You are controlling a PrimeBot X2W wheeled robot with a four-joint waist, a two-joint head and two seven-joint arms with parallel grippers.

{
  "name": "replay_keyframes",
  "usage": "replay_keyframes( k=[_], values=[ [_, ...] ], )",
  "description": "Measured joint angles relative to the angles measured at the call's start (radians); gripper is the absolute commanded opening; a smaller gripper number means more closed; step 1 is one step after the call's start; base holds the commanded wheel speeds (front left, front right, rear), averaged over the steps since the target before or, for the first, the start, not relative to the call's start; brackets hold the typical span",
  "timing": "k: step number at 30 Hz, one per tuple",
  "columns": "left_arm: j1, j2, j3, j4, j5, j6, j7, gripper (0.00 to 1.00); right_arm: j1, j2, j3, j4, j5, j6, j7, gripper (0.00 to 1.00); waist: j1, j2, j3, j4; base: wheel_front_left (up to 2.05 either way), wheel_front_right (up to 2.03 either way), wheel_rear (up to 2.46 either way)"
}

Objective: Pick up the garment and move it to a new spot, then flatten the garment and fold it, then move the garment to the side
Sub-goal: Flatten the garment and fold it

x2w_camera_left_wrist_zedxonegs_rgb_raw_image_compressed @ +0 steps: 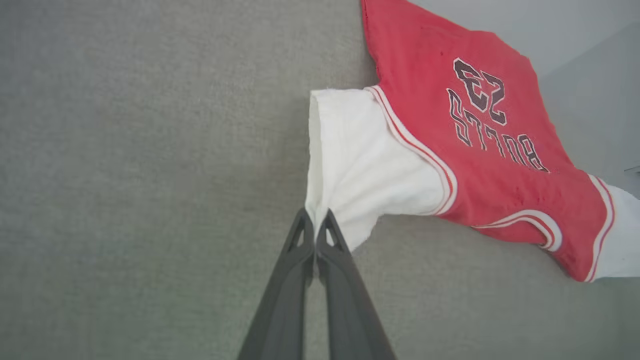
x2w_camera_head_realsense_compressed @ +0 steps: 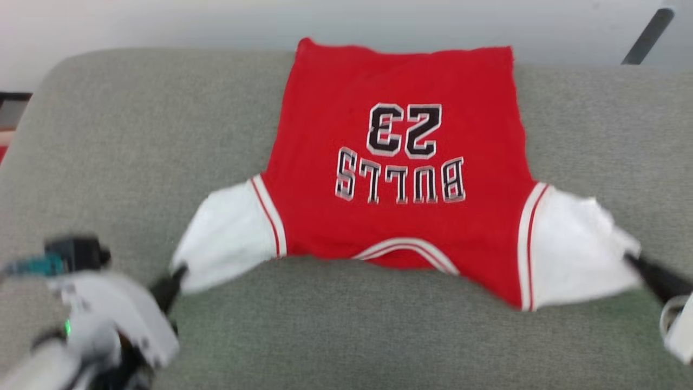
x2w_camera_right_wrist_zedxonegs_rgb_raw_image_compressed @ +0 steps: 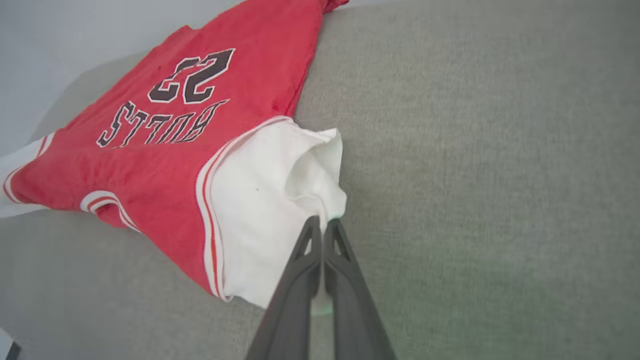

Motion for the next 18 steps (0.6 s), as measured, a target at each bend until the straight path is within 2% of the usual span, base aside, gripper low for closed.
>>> replay_keyframes(
  k=[7, 15, 18],
  values=[
    [0.258, 0.048, 0.031, -0.179, -0.093, 0.121, -0.064, 0.00, 0.185, 0.006, -0.054, -0.105, 0.021, 0.000, 0.200, 0.00, 0.0000, 0.0000, -0.027, -0.019, 0.00, 0.00, 0.00],
    [0.446, 0.089, 0.078, -0.290, -0.161, 0.208, -0.130, 0.00, 0.337, 0.000, -0.156, -0.174, 0.026, 0.000, 0.355, 0.00, 0.0000, 0.0000, -0.029, -0.018, 0.00, 0.00, 0.00],
    [0.483, 0.103, 0.094, -0.315, -0.171, 0.216, -0.151, 0.00, 0.372, 0.003, -0.193, -0.193, 0.026, 0.000, 0.392, 0.00, 0.0000, 0.0000, -0.027, -0.016, 0.00, 0.00, 0.00]
  ],
)
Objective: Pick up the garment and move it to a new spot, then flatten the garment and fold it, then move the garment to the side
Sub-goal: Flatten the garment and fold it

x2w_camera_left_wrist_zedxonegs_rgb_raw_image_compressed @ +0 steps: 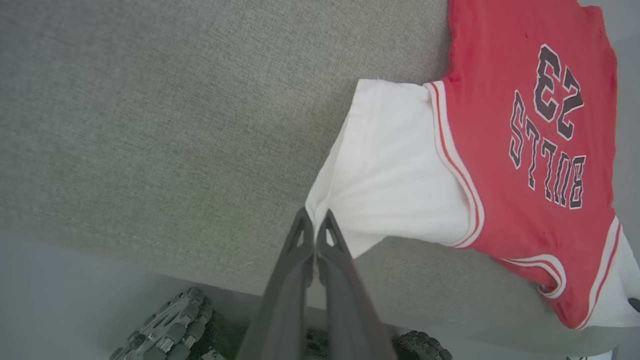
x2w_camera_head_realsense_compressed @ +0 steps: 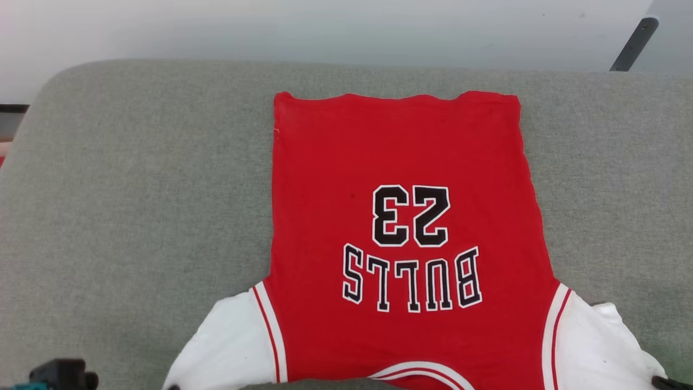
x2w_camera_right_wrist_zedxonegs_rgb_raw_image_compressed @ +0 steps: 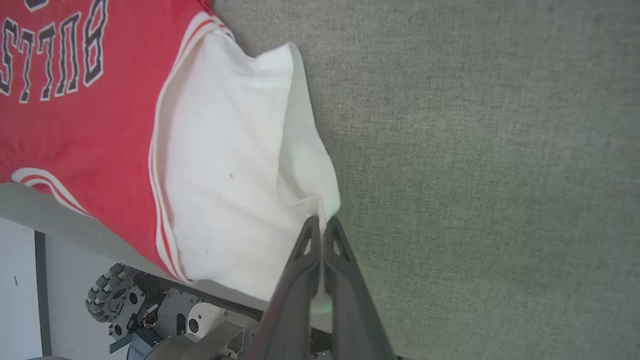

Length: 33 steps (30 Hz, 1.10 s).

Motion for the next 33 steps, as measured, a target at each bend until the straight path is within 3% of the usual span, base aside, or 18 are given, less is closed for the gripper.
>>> replay_keyframes(
  k=[9, 10, 12, 13, 14, 21, 26, 33],
  values=[
    [0.023, -0.014, -0.027, 0.011, 0.007, -0.020, -0.002, 0.00, 0.008, 0.041, -0.019, -0.029, -0.062, 0.000, 0.041, 0.00, 0.0000, 0.0000, 0.015, -0.002, 0.00, 0.00, 0.00],
    [0.017, -0.020, -0.032, 0.015, 0.012, -0.025, 0.001, 0.00, 0.004, 0.044, -0.016, -0.034, -0.075, 0.000, 0.032, 0.18, 0.0000, 0.0000, 0.017, -0.002, 0.00, 0.00, 0.00],
    [0.000, -0.033, -0.038, 0.025, 0.020, -0.026, 0.003, 0.00, -0.013, 0.049, -0.006, -0.038, -0.091, 0.000, 0.030, 0.45, 0.0000, 0.0000, 0.022, -0.003, 0.00, 0.00, 0.00],
    [-0.007, -0.038, -0.044, 0.029, 0.024, -0.031, 0.005, 0.00, -0.016, 0.049, 0.001, -0.048, -0.095, 0.000, 0.029, 0.91, 0.0000, 0.0000, 0.024, -0.003, 0.00, 0.00, 0.00],
    [-0.014, -0.042, -0.049, 0.031, 0.029, -0.034, 0.006, 0.00, -0.019, 0.051, 0.001, -0.055, -0.101, 0.000, 0.026, 1.00, 0.0000, 0.0000, 0.026, -0.003, 0.00, 0.00, 0.00],
    [-0.045, -0.075, -0.073, 0.051, 0.049, -0.048, 0.012, 0.00, -0.101, 0.049, -0.011, -0.145, -0.135, 0.000, 0.016, 1.00, 0.0000, 0.0000, 0.043, 0.003, 0.00, 0.00, 0.00],
    [-0.089, -0.095, -0.088, 0.062, 0.073, -0.062, 0.023, 0.00, -0.267, 0.030, -0.003, -0.166, -0.199, 0.000, -0.014, 1.00, 0.0000, 0.0000, 0.062, 0.017, 0.00, 0.00, 0.00],
    [-0.186, -0.143, -0.131, 0.097, 0.118, -0.103, 0.056, 0.00, -0.586, 0.001, 0.114, 0.011, -0.322, 0.000, -0.137, 1.00, 0.0000, 0.0000, 0.095, 0.064, 0.00, 0.00, 0.00]
  ],
)
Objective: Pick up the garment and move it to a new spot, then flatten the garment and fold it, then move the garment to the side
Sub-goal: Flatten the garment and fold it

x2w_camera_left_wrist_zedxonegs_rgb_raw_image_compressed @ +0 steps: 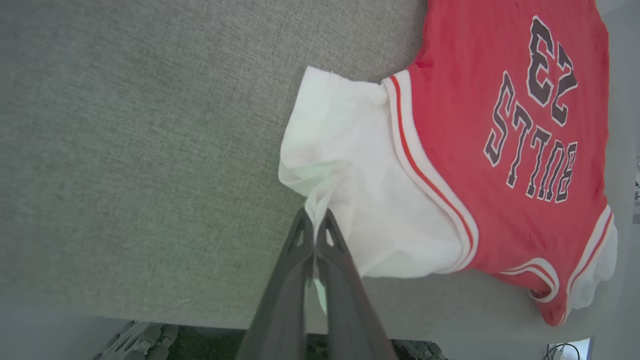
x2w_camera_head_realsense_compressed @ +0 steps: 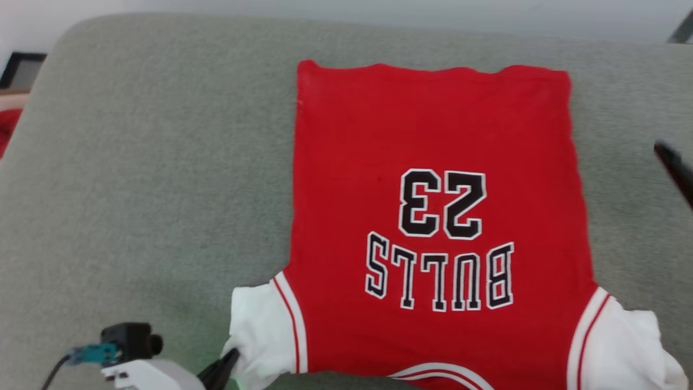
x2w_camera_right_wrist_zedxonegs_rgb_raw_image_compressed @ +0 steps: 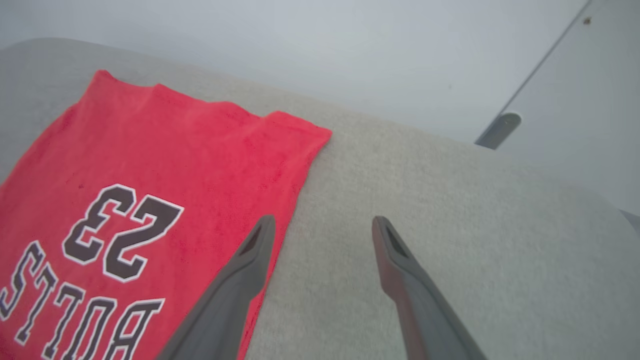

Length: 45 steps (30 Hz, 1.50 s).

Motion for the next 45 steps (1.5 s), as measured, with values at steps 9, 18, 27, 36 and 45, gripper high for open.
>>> replay_keyframes(
  k=[9, 18, 27, 36, 45],
  values=[
    [-0.129, -0.089, -0.078, 0.074, 0.055, -0.057, 0.059, 0.00, -0.330, 0.004, 0.099, 0.404, -0.054, 0.000, -0.036, 1.00, 0.0000, 0.0000, 0.051, 0.094, 0.00, 0.00, 0.00],
    [-0.212, -0.160, -0.121, 0.138, 0.082, -0.111, 0.089, 0.00, -0.533, 0.007, 0.115, 0.726, -0.103, 0.000, -0.010, 1.00, 0.0000, 0.0000, 0.123, 0.188, 0.00, 0.00, 0.00],
    [-0.249, -0.206, -0.141, 0.183, 0.088, -0.148, 0.099, 0.00, -0.663, 0.034, 0.053, 0.947, -0.170, 0.000, 0.051, 0.29, 0.0000, 0.0000, 0.185, 0.261, 0.00, 0.00, 0.00],
    [-0.248, -0.214, -0.135, 0.205, 0.083, -0.158, 0.091, 0.00, -0.723, 0.061, 0.012, 1.026, -0.222, 0.000, 0.071, 0.00, 0.0000, 0.0000, 0.189, 0.266, 0.00, 0.00, 0.00],
    [-0.214, -0.177, -0.107, 0.193, 0.076, -0.132, 0.072, 0.00, -0.655, 0.068, 0.126, 0.924, -0.130, 0.000, 0.119, 0.00, 0.0000, 0.0000, 0.145, 0.205, 0.00, 0.00, 0.00]
  ],
)
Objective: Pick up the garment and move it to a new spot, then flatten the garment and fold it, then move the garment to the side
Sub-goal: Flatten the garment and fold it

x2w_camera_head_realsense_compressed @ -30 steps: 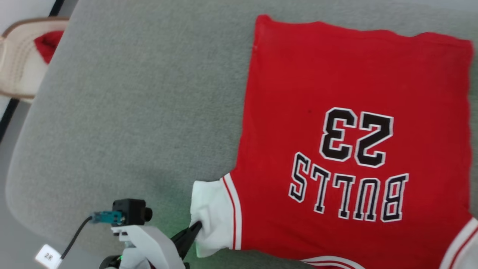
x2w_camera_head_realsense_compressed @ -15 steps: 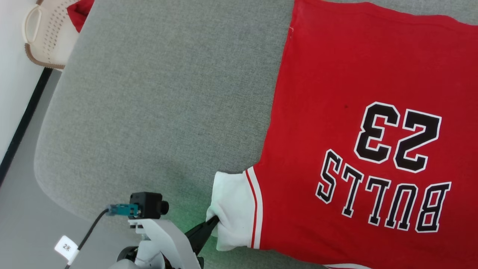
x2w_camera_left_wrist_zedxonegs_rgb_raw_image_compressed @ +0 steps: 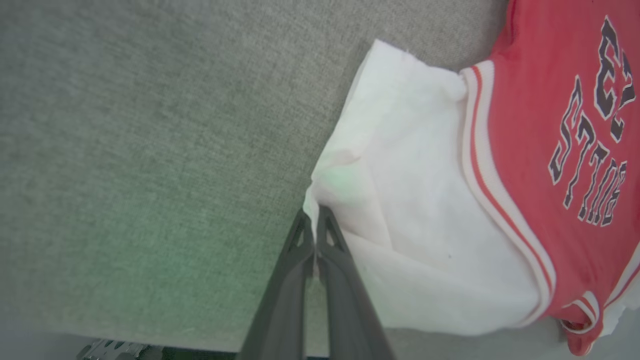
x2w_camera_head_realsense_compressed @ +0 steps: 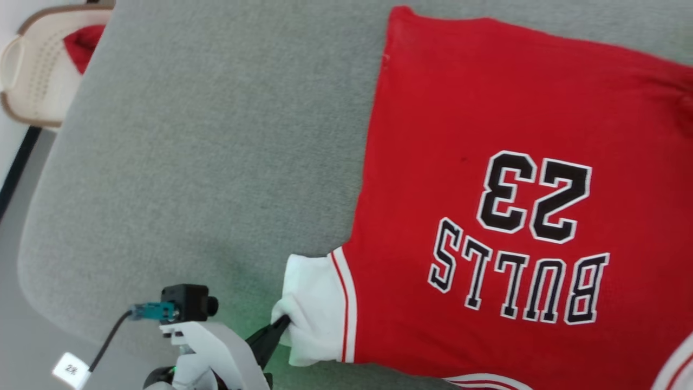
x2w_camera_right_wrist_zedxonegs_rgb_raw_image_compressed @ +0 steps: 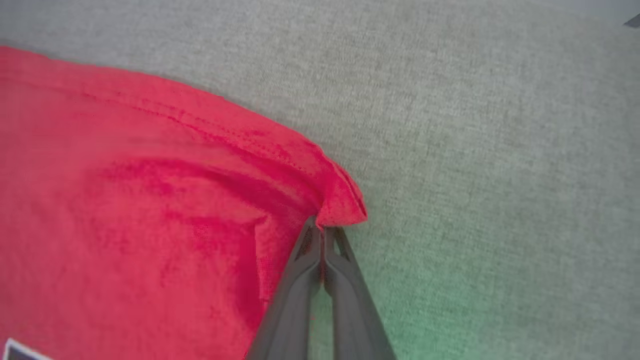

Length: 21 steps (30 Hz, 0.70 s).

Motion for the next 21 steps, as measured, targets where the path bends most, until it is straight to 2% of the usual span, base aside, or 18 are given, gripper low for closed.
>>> replay_keyframes(
  k=[11, 21],
  values=[
    [0.058, 0.064, 0.043, -0.058, -0.020, 0.053, -0.018, 0.00, 0.265, -0.074, 0.063, -0.326, 0.215, 0.000, 0.033, 0.00, 0.0000, 0.0000, -0.069, -0.107, 0.00, 0.00, 0.00],
    [0.110, 0.113, 0.072, -0.105, -0.037, 0.088, -0.030, 0.00, 0.601, -0.082, -0.014, -0.621, 0.301, 0.000, 0.051, 0.00, 0.0001, -0.0001, -0.131, -0.205, 0.00, 0.00, 0.00]
  ],
)
